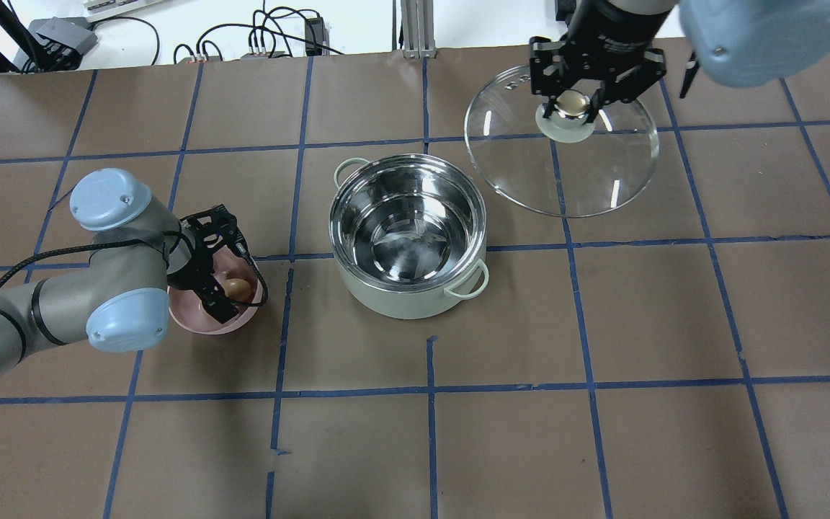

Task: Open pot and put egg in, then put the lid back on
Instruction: 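Grasp the lid knob with the right gripper and lift the lid off the pot, then hold the lid aside with the right gripper while the left gripper grasps the egg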

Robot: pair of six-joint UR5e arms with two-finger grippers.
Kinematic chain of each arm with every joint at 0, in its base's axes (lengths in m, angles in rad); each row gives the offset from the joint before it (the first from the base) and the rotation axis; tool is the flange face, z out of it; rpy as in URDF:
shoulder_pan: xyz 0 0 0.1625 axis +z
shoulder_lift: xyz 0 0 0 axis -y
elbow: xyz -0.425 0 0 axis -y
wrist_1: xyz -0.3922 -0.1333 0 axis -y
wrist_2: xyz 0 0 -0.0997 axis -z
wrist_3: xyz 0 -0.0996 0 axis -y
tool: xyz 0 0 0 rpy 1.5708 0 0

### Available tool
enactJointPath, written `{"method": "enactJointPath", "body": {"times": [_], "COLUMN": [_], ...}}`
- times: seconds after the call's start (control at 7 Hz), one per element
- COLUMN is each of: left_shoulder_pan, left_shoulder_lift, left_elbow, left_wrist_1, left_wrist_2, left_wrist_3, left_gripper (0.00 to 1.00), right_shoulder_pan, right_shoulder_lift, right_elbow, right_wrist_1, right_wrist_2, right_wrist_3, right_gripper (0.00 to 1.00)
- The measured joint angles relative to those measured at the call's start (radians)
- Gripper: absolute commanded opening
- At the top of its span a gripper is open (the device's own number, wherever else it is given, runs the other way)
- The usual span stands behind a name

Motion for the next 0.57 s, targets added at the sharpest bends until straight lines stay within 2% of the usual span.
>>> {"method": "enactJointPath", "body": {"times": [0.29, 0.43, 0.57], "left_shoulder_pan": [-0.007, -0.007, -0.008], "left_shoulder_lift": [-0.002, -0.002, -0.005], "left_elbow": [0.000, 0.000, 0.001], "left_wrist_1": [0.008, 0.011, 0.012], "left_wrist_2": [-0.002, -0.003, -0.002], "left_wrist_3": [0.024, 0.028, 0.027], "left_gripper": [0.81, 0.69, 0.69], "right_shoulder_pan": [-0.044, -0.047, -0.047], "right_shoulder_lift": [-0.024, -0.033, -0.044], "right_elbow": [0.012, 0.026, 0.038], "right_wrist_1": [0.033, 0.037, 0.041], "right_wrist_2": [-0.004, -0.017, -0.040], "right_wrist_3": [-0.070, -0.077, -0.081], "right_gripper": [0.20, 0.20, 0.20]}}
